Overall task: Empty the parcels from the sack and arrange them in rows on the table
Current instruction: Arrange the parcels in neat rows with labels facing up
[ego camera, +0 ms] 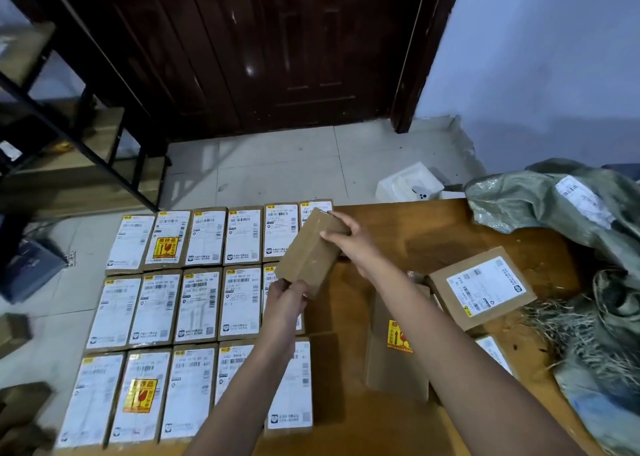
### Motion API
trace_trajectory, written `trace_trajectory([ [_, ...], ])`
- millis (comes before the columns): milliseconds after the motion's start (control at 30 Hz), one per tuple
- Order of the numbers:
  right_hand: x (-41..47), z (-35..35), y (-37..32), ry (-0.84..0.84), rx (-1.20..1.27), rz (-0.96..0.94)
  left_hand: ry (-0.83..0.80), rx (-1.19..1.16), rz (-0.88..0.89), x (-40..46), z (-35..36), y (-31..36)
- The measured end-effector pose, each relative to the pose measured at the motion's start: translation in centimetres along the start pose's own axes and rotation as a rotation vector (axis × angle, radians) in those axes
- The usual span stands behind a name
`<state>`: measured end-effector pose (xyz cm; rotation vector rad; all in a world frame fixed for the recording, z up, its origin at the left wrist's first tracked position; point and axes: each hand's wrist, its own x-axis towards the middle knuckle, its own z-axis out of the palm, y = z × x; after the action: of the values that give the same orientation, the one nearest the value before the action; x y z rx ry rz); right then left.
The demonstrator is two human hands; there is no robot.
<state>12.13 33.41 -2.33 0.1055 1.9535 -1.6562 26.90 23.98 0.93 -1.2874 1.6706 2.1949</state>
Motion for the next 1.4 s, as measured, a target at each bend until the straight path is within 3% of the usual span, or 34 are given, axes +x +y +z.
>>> trace_trajectory([
  [100, -0.3, 0.4, 0.2, -0.046, 0.052, 0.054, -0.022, 0.023, -0.034, -0.5, -1.6, -0.7],
  [300, -1.2, 1.0, 0.1, -0.22, -0.039, 0.106, 0.171, 0.132, -0.02, 1.7, -5.6, -0.3],
  [400, -1.7, 1.5, -0.3, -0.293, -0.067, 0.101, 0.036, 0.232, -0.024, 3.6, -6.5, 1.5],
  [533, -2.2, 2.2, -0.7, -0.331, -0.07, 0.075, -0.317, 0.199, -0.115, 4.7, -6.4, 3.0],
  [600, -2.4, 2.4, -0.9, -0.318, -0.073, 0.059, -0.356, 0.15, -0.13, 4.9, -6.3, 3.1],
  [900, -6.4, 2.9, -0.6, 0.109, -0.34, -0.108, -0.221, 0.009, -0.151, 5.2, -6.9, 2.1],
  [1100, -8.9, 5.3, 0.8, -0.001, -0.563, -0.103, -0.177, -0.025, -0.121, 5.2, -6.7, 1.8],
  [1300, -8.8, 6.0, 0.5, -0.03, -0.515, 0.022, -0.121, 0.11, 0.03, 4.5, -6.0, 2.1],
  [1400, -8.5, 5.6, 0.4, -0.022, -0.3, 0.035, -0.076, 0.109, 0.085, 3.3, -5.3, 2.9],
])
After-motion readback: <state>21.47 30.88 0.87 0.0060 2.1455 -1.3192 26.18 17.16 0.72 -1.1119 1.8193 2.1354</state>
